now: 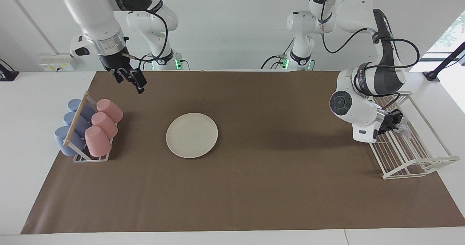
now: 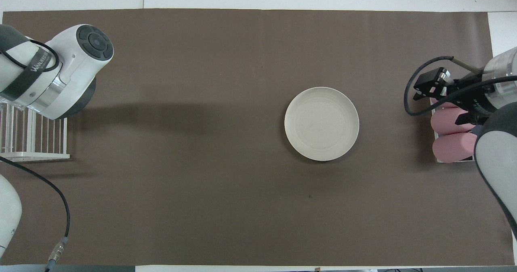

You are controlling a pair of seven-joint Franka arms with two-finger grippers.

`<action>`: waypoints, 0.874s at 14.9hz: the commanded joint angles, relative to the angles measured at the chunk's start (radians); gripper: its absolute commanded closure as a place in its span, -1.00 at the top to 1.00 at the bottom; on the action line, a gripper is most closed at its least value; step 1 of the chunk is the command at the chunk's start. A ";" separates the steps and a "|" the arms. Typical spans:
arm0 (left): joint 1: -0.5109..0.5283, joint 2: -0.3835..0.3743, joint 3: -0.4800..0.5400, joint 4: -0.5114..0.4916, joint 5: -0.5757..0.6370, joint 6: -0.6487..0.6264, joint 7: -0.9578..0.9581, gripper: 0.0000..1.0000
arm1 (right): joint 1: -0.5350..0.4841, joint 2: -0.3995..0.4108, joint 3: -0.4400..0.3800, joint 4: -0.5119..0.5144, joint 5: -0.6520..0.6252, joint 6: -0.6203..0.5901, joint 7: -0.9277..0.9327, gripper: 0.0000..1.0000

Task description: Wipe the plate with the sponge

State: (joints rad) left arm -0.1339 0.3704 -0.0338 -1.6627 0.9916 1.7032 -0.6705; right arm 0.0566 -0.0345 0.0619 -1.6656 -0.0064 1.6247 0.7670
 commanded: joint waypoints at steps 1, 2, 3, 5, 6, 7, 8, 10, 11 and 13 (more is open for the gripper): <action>0.005 -0.031 0.000 0.055 -0.097 -0.005 -0.003 -1.00 | 0.044 -0.015 0.010 -0.011 0.005 -0.012 0.215 1.00; 0.003 -0.031 0.002 0.122 -0.179 -0.055 -0.001 -1.00 | 0.067 -0.015 0.012 -0.007 0.005 -0.023 0.307 1.00; 0.003 -0.031 -0.003 0.188 -0.258 -0.118 0.009 -1.00 | 0.098 -0.015 0.012 -0.003 0.005 -0.040 0.407 1.00; -0.003 -0.031 -0.006 0.308 -0.438 -0.247 0.055 -1.00 | 0.152 -0.022 0.012 -0.008 0.005 -0.046 0.568 1.00; 0.002 -0.033 -0.003 0.367 -0.553 -0.281 0.067 -1.00 | 0.182 -0.025 0.012 -0.010 0.005 -0.046 0.656 1.00; 0.010 -0.057 0.008 0.406 -0.711 -0.299 0.068 -1.00 | 0.209 -0.025 0.015 -0.013 0.008 -0.040 0.717 1.00; 0.045 -0.082 0.009 0.411 -0.857 -0.304 0.066 -1.00 | 0.230 -0.030 0.015 -0.014 0.028 -0.033 0.769 1.00; 0.106 -0.131 0.011 0.406 -1.133 -0.321 0.066 -1.00 | 0.246 -0.031 0.016 -0.017 0.112 -0.032 0.862 1.00; 0.140 -0.133 0.011 0.405 -1.262 -0.321 0.069 -1.00 | 0.250 -0.032 0.021 -0.017 0.130 -0.029 0.873 1.00; 0.210 -0.178 0.008 0.326 -1.492 -0.309 0.121 -1.00 | 0.281 -0.032 0.027 -0.017 0.143 0.013 0.931 1.00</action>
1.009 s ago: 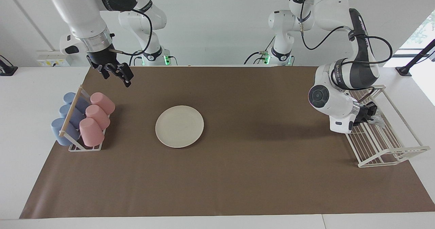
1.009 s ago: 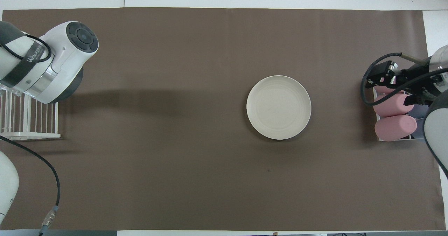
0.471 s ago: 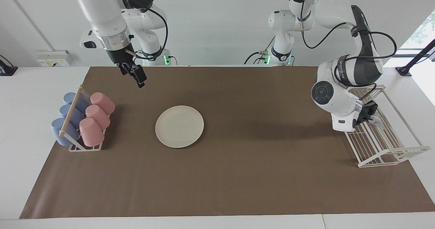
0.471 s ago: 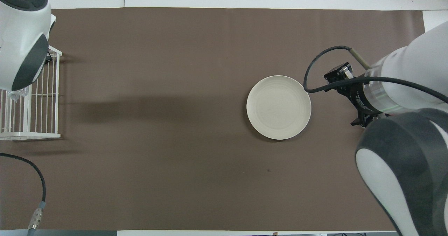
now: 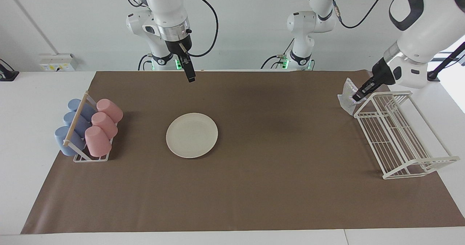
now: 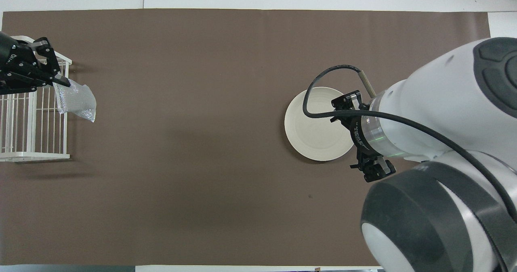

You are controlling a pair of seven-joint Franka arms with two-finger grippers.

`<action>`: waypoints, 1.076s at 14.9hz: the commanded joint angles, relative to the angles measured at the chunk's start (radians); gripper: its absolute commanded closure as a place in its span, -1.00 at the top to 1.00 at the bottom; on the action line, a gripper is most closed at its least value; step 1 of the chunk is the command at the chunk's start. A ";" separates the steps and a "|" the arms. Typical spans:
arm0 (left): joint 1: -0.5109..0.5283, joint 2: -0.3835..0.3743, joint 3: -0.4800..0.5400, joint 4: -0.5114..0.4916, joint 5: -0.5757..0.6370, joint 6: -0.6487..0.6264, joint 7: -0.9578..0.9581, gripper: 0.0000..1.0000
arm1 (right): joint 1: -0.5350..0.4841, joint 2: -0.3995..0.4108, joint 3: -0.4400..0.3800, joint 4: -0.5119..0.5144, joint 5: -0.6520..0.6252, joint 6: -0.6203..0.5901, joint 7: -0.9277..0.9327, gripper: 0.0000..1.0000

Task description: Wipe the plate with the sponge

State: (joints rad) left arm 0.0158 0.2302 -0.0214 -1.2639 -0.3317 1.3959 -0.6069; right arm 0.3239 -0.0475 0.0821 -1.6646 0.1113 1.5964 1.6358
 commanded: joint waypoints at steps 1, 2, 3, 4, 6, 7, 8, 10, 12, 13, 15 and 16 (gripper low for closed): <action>0.076 -0.082 -0.003 -0.168 -0.255 0.026 0.120 -1.00 | 0.038 -0.017 0.008 -0.020 0.025 0.069 0.108 1.00; 0.087 -0.147 -0.003 -0.292 -0.341 0.075 0.191 -1.00 | 0.055 -0.012 0.008 -0.020 0.025 0.088 0.163 1.00; 0.087 -0.208 -0.003 -0.415 -0.412 0.124 0.249 -1.00 | 0.073 -0.005 0.010 -0.018 0.027 0.109 0.221 1.00; 0.084 -0.257 -0.003 -0.514 -0.476 0.159 0.306 -1.00 | 0.102 0.009 0.011 -0.015 0.030 0.132 0.286 1.00; 0.069 -0.348 -0.006 -0.709 -0.629 0.216 0.427 -1.00 | 0.171 0.046 0.011 -0.003 0.095 0.184 0.442 1.00; 0.052 -0.379 -0.009 -0.783 -0.682 0.245 0.473 -1.00 | 0.205 0.057 0.011 -0.003 0.105 0.218 0.499 1.00; 0.029 -0.403 -0.009 -0.860 -0.743 0.283 0.536 -1.00 | 0.239 0.073 0.011 -0.001 0.107 0.249 0.551 1.00; 0.021 -0.411 -0.009 -0.974 -0.872 0.288 0.707 -1.00 | 0.297 0.110 0.011 0.005 0.108 0.327 0.658 1.00; -0.002 -0.413 -0.011 -1.049 -0.961 0.290 0.821 -1.00 | 0.337 0.135 0.011 0.002 0.122 0.433 0.734 1.00; -0.014 -0.413 -0.009 -1.075 -0.981 0.288 0.875 -1.00 | 0.340 0.138 0.013 -0.004 0.123 0.465 0.745 1.00; -0.013 -0.401 -0.008 -1.120 -1.030 0.240 0.981 -1.00 | 0.382 0.140 0.015 -0.046 0.122 0.513 0.751 1.00; -0.016 -0.400 -0.009 -1.134 -1.040 0.236 0.989 -1.00 | 0.398 0.138 0.015 -0.084 0.120 0.571 0.750 1.00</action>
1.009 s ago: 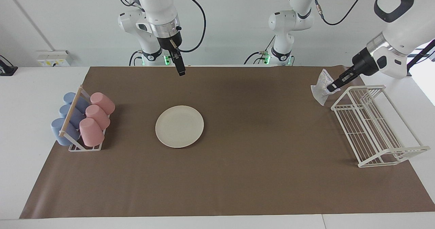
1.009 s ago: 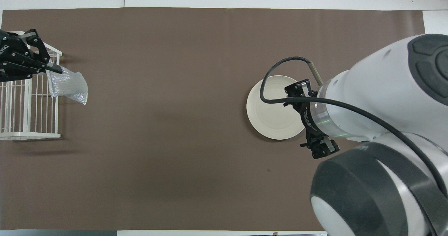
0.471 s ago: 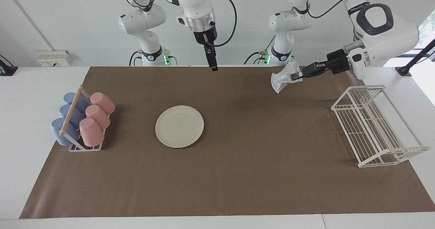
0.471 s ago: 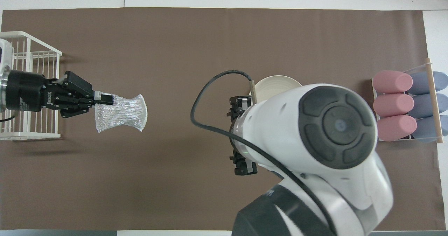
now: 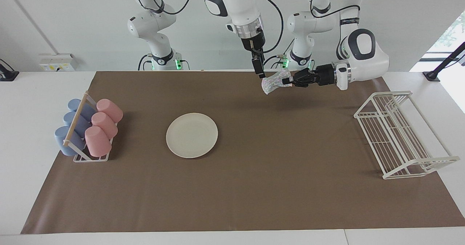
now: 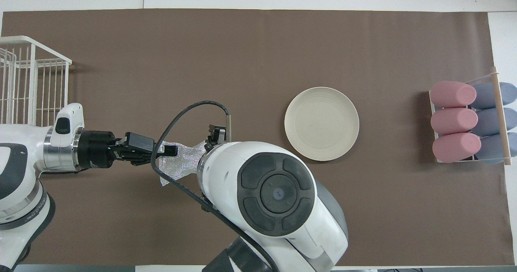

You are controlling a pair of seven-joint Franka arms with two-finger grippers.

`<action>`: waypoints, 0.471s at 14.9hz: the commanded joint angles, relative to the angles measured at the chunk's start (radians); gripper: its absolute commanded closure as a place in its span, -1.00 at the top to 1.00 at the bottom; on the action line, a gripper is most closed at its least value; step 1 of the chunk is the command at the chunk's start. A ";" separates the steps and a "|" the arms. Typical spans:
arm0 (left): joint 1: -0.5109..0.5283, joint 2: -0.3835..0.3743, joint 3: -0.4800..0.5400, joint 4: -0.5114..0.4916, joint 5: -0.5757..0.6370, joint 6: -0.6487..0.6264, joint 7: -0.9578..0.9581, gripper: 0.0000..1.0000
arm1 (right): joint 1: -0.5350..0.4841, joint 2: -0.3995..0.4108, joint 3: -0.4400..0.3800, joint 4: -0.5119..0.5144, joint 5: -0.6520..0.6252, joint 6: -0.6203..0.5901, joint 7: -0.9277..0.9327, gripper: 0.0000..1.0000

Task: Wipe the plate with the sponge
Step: 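Grasp the scrubber from the left gripper with the right gripper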

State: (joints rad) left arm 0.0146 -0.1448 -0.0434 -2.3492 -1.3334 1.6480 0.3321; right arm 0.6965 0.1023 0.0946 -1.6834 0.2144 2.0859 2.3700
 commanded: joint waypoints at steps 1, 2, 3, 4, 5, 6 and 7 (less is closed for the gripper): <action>-0.015 -0.026 0.013 -0.050 -0.046 -0.026 0.050 -1.00 | 0.049 -0.018 0.002 -0.108 0.016 0.126 0.009 1.00; -0.015 -0.026 0.013 -0.056 -0.046 -0.040 0.053 -1.00 | 0.058 -0.024 0.002 -0.140 0.011 0.164 -0.003 1.00; -0.015 -0.029 0.013 -0.061 -0.046 -0.046 0.056 -1.00 | 0.058 -0.030 0.002 -0.153 0.011 0.177 -0.023 1.00; -0.015 -0.030 0.014 -0.062 -0.046 -0.050 0.057 -1.00 | 0.058 -0.033 0.002 -0.159 0.011 0.178 -0.050 1.00; -0.015 -0.030 0.014 -0.065 -0.046 -0.051 0.057 -1.00 | 0.058 -0.036 0.002 -0.177 0.011 0.183 -0.084 1.00; -0.015 -0.032 0.016 -0.067 -0.046 -0.053 0.057 -1.00 | 0.058 -0.045 0.002 -0.188 0.010 0.183 -0.101 1.00; -0.013 -0.032 0.016 -0.068 -0.046 -0.060 0.057 -1.00 | 0.058 -0.049 0.002 -0.197 0.005 0.184 -0.106 1.00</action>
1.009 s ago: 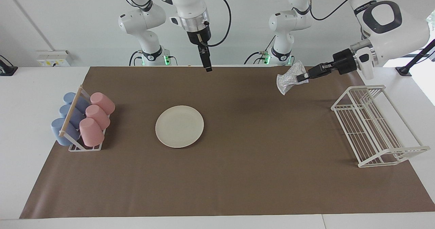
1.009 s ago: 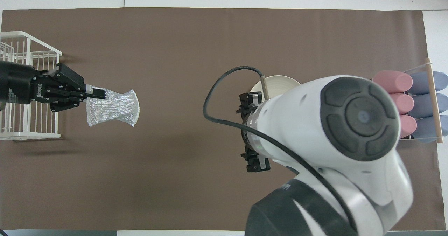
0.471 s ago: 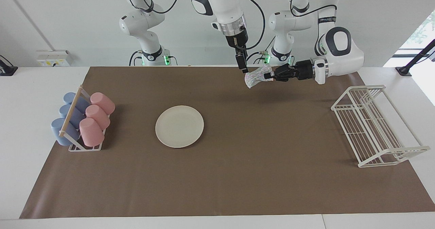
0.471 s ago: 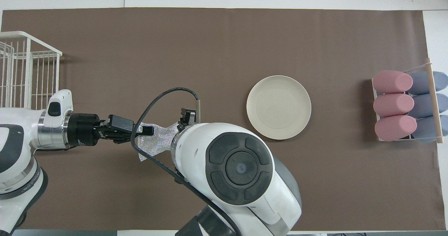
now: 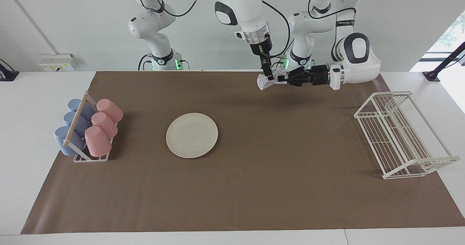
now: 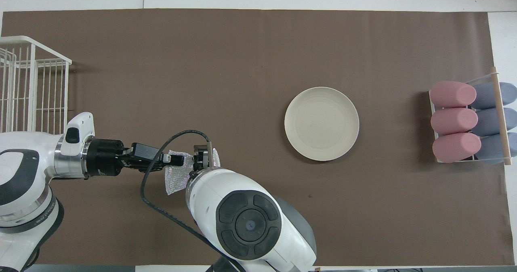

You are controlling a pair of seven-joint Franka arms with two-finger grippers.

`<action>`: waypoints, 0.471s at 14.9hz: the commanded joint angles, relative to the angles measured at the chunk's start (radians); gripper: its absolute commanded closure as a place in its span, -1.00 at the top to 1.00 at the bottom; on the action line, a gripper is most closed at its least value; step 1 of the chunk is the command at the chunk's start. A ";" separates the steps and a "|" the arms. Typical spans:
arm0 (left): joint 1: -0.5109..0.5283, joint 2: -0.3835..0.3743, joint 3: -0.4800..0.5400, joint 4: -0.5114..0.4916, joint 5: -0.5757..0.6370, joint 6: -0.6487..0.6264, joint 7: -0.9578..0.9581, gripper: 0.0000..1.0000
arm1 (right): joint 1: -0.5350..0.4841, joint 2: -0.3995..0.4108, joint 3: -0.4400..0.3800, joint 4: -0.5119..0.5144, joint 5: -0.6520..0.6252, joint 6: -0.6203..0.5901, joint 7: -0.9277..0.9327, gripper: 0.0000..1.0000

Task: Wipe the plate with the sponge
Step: 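Grasp the scrubber from the left gripper with the right gripper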

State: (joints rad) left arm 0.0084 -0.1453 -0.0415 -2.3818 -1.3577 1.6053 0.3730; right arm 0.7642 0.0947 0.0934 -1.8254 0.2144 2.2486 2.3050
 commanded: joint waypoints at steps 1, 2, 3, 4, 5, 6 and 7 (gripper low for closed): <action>-0.007 -0.031 0.014 -0.034 -0.020 -0.022 0.017 -1.00 | -0.011 -0.041 0.003 -0.055 0.003 0.022 -0.059 1.00; -0.007 -0.033 0.014 -0.037 -0.020 -0.022 0.017 -1.00 | -0.016 -0.040 0.003 -0.055 0.003 0.023 -0.077 1.00; -0.007 -0.033 0.014 -0.037 -0.020 -0.022 0.017 -1.00 | -0.017 -0.040 0.003 -0.055 0.002 0.035 -0.087 1.00; -0.007 -0.033 0.014 -0.039 -0.020 -0.022 0.017 -1.00 | -0.017 -0.036 0.003 -0.058 0.002 0.058 -0.088 1.00; -0.007 -0.033 0.014 -0.039 -0.020 -0.022 0.017 -1.00 | -0.016 -0.029 0.003 -0.058 0.002 0.075 -0.088 1.00; -0.007 -0.034 0.014 -0.039 -0.018 -0.024 0.017 -1.00 | -0.013 -0.026 0.003 -0.058 0.002 0.089 -0.088 0.96; -0.005 -0.034 0.014 -0.037 -0.018 -0.025 0.017 -1.00 | -0.013 -0.024 0.003 -0.060 0.002 0.091 -0.088 0.84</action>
State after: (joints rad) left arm 0.0084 -0.1466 -0.0398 -2.3876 -1.3578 1.5921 0.3743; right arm 0.7586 0.0820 0.0918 -1.8576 0.2142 2.3072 2.2423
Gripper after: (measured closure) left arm 0.952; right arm 0.022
